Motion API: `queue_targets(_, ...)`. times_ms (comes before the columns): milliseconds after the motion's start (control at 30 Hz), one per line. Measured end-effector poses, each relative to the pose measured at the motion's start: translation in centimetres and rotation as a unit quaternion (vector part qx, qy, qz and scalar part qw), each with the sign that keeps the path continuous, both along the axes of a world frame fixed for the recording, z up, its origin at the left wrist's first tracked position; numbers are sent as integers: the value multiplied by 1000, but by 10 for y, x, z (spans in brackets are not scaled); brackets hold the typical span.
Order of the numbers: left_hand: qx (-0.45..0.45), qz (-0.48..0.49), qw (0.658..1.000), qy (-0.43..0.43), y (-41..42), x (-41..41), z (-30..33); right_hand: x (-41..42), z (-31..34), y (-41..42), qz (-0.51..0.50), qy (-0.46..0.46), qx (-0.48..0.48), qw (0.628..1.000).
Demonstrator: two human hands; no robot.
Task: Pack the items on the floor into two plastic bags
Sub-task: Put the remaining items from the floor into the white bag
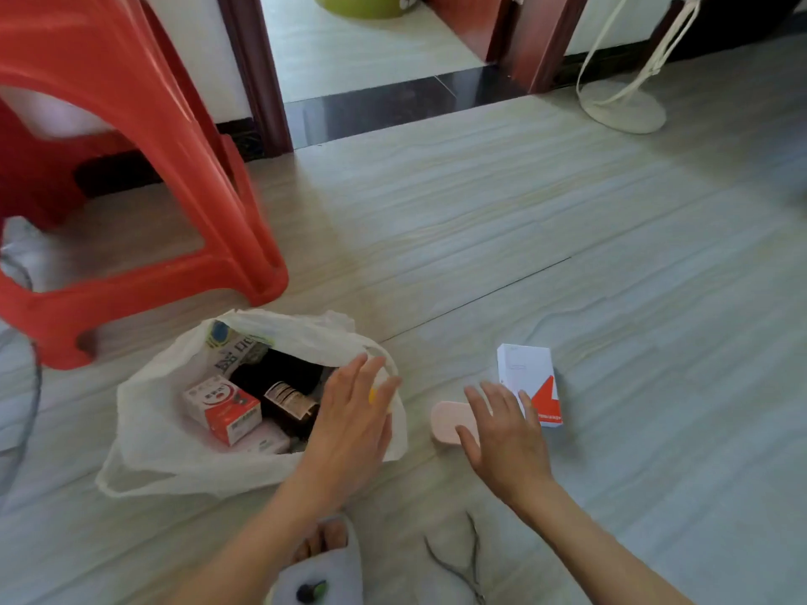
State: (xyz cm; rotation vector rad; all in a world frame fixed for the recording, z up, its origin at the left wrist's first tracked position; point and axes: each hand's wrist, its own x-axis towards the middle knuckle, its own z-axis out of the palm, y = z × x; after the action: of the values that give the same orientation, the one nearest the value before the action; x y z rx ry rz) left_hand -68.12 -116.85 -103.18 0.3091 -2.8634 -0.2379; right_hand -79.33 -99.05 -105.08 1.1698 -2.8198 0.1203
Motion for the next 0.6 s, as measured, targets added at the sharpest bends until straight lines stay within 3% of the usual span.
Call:
queue_targets(167, 5, -128, 986, -104, 68, -44, -30, -34, -22, 58, -121, -79, 23, 989)
queue_targets(333, -64, -156, 957, -234, 85, -77, -67, -74, -55, 63, -206, -160, 8, 965)
queue_targets(500, -40, -176, 946, -268, 83, -97, -110, -85, -87, 50, -269, -205, -19, 941)
queue_targets(600, -9, -169, 957, -237, 85, -104, -119, -91, -90, 51, -311, -223, -20, 923)
